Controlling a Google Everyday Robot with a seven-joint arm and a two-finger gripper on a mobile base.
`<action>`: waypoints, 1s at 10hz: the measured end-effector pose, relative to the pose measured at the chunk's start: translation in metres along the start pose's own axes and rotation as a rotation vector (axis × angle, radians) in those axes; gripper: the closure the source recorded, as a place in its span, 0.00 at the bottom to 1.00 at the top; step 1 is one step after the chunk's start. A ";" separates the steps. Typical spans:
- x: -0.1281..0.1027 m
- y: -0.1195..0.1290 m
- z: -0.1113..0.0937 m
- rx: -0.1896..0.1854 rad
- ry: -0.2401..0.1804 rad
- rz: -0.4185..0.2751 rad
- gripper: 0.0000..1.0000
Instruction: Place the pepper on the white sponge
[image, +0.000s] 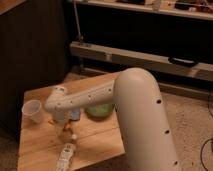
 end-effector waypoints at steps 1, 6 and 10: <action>0.000 -0.001 0.002 0.015 0.009 -0.003 0.35; -0.002 -0.001 0.002 0.029 0.019 -0.004 0.73; -0.001 -0.006 -0.022 0.058 0.076 -0.037 0.82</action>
